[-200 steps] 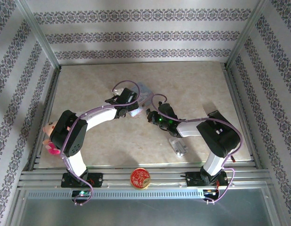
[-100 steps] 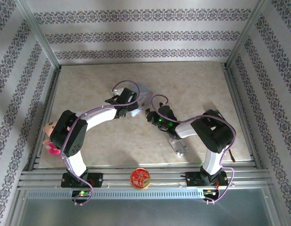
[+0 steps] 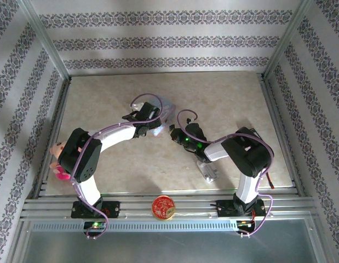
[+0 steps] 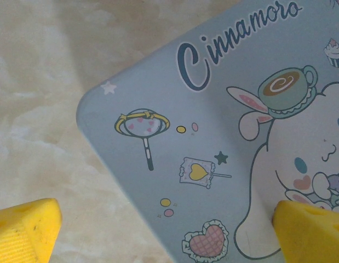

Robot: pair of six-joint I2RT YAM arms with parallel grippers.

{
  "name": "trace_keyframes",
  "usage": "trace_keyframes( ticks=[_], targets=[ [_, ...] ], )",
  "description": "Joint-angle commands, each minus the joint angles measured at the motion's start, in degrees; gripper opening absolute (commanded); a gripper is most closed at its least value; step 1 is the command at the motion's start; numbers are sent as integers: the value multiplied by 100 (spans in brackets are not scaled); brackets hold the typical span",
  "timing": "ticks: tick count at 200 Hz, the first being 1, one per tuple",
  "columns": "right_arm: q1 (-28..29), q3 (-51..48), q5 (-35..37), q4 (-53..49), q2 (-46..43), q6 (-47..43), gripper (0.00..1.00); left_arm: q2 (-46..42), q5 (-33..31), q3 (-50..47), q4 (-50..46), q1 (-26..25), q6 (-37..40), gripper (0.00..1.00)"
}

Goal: Unlock a padlock with a key

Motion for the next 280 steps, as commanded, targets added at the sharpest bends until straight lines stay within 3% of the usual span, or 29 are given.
trace_keyframes(
  ticks=[1, 101, 280],
  targets=[
    [-8, 132, 80, 560, 54, 109, 0, 151, 223, -49, -414, 50, 9, 99],
    [33, 119, 173, 1314, 466, 574, 0, 146, 231, -141, -389, 51, -30, 100],
    [98, 233, 345, 1441, 545, 644, 0, 136, 399, -237, -238, 52, -100, 94]
  ],
)
